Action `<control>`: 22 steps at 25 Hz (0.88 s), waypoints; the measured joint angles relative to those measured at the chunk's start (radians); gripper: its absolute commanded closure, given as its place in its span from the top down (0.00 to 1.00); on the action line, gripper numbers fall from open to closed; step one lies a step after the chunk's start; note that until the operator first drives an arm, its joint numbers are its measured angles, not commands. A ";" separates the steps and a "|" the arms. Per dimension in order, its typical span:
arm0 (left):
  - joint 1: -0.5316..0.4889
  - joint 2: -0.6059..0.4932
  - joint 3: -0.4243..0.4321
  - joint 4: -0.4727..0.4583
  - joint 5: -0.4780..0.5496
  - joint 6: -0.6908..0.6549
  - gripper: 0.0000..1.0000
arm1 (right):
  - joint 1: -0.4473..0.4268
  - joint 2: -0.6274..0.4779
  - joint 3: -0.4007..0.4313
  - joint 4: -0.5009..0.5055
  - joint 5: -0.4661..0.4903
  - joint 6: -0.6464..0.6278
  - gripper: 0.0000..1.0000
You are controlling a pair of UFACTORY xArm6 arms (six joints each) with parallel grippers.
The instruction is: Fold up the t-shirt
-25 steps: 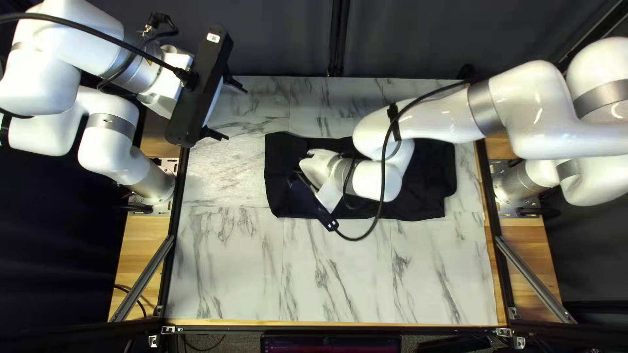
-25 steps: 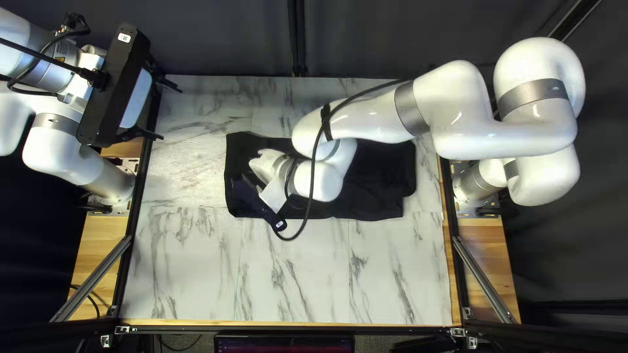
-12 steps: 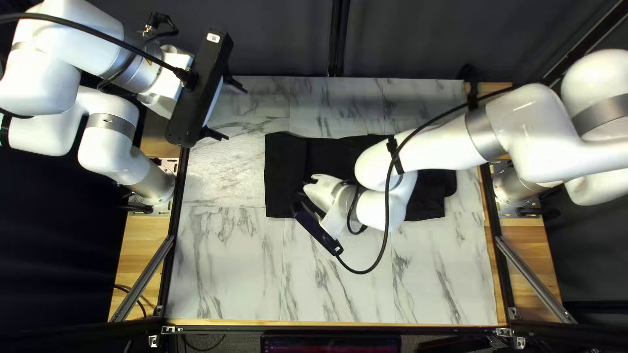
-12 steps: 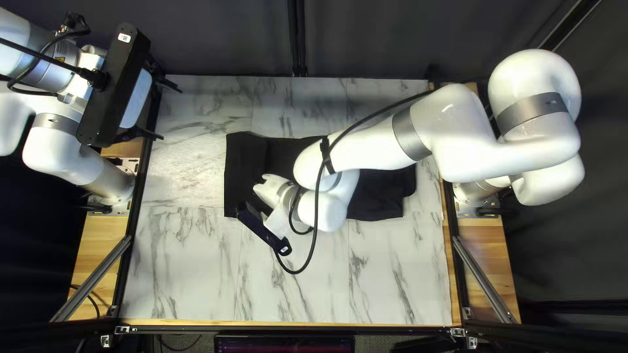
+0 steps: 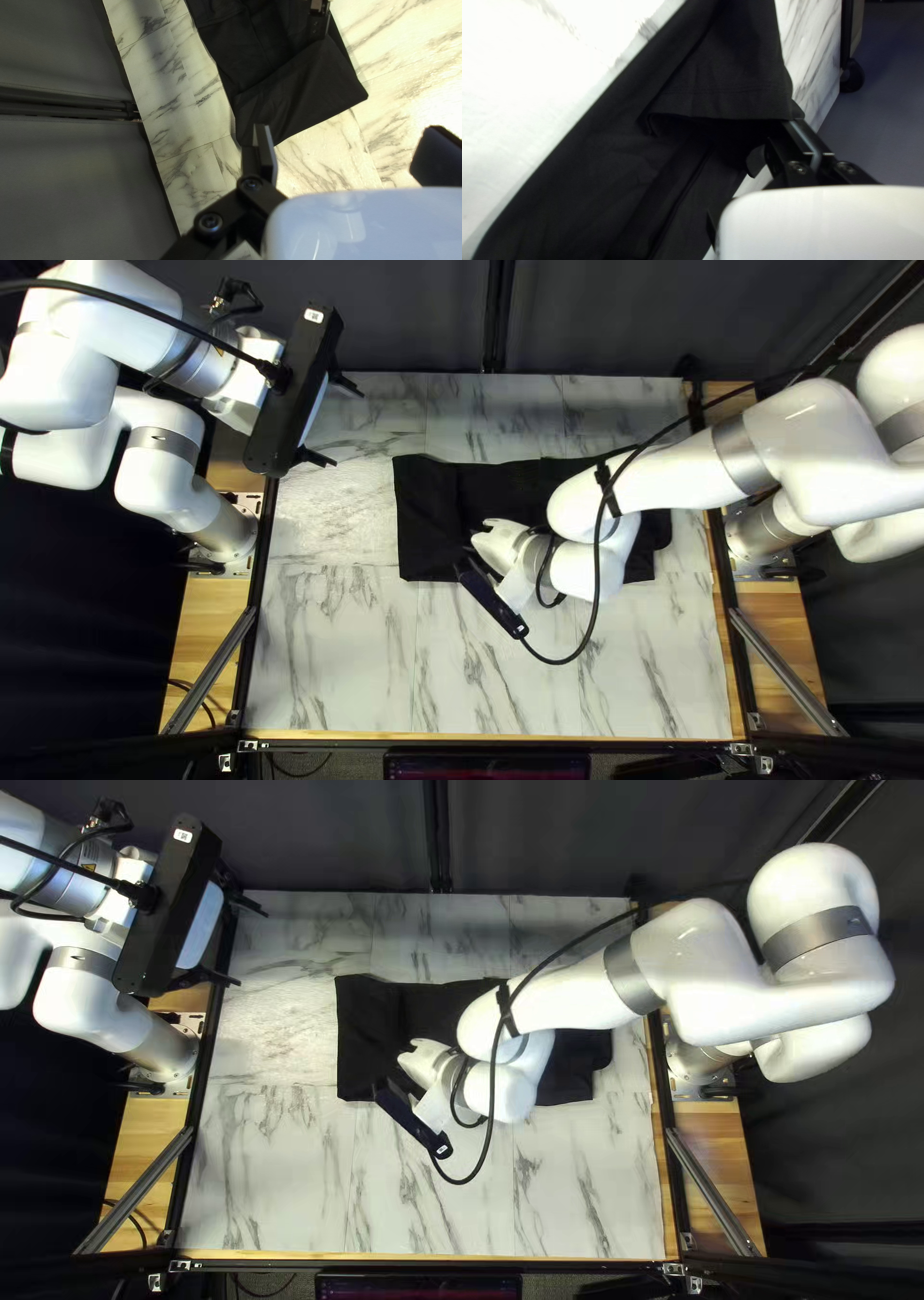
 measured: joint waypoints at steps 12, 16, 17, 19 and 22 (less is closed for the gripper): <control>0.000 0.000 0.000 0.000 0.000 0.000 1.00 | 0.101 -0.051 0.074 0.073 0.091 0.039 0.00; 0.000 0.000 0.000 0.000 0.000 0.000 1.00 | 0.124 -0.027 0.089 0.060 0.092 0.097 0.00; 0.000 0.000 0.000 0.000 0.000 0.000 1.00 | 0.126 -0.020 0.095 0.053 0.087 0.113 0.00; 0.000 0.000 0.000 0.000 0.000 0.000 1.00 | 0.126 -0.010 0.108 0.039 0.075 0.142 0.00; 0.000 0.000 0.000 0.000 0.000 0.000 1.00 | 0.121 -0.001 0.124 0.020 0.053 0.175 0.00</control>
